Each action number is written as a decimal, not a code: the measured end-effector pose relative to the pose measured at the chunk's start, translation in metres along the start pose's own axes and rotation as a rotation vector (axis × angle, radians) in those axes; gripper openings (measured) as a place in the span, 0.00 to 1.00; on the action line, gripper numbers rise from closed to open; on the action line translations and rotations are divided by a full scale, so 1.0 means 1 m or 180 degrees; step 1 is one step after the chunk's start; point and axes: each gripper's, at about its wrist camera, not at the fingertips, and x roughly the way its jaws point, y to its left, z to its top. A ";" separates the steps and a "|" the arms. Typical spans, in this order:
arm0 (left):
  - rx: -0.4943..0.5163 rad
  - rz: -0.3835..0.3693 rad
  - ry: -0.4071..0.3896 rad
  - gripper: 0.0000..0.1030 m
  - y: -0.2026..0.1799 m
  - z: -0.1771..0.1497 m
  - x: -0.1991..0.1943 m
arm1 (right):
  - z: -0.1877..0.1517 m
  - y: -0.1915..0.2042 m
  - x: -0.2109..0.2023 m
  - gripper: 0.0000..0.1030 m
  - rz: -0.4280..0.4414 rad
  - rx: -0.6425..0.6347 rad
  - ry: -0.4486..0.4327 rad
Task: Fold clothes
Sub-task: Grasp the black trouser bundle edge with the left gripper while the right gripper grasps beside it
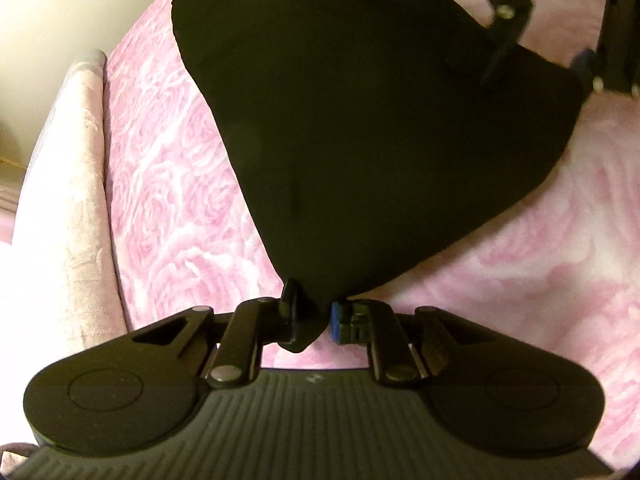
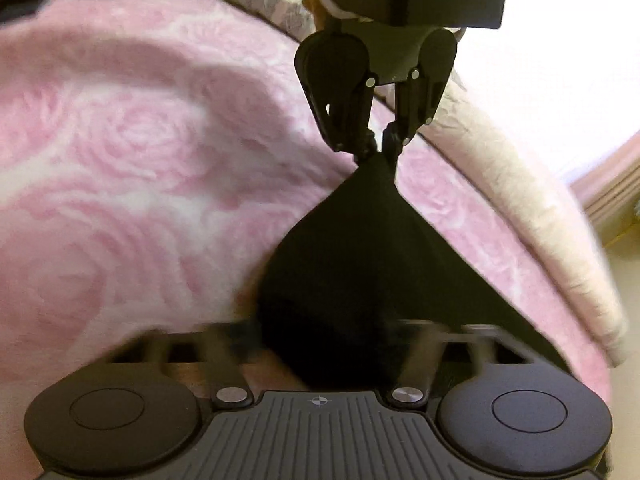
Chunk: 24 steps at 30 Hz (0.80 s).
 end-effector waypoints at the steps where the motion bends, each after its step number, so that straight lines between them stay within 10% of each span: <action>1: -0.0004 0.0012 0.0015 0.12 0.002 0.003 -0.003 | 0.000 -0.005 -0.006 0.18 0.0033 0.0050 -0.0035; 9: -0.0173 0.0284 0.0032 0.10 0.053 0.047 -0.051 | 0.018 -0.089 -0.067 0.09 0.0218 0.0724 -0.0218; 17: -0.0201 0.0538 0.0088 0.09 0.141 0.157 -0.090 | -0.003 -0.227 -0.132 0.08 0.0328 0.1641 -0.0599; 24: -0.0035 0.0322 0.0155 0.09 0.229 0.267 -0.010 | -0.077 -0.368 -0.140 0.07 0.0594 0.2083 -0.0849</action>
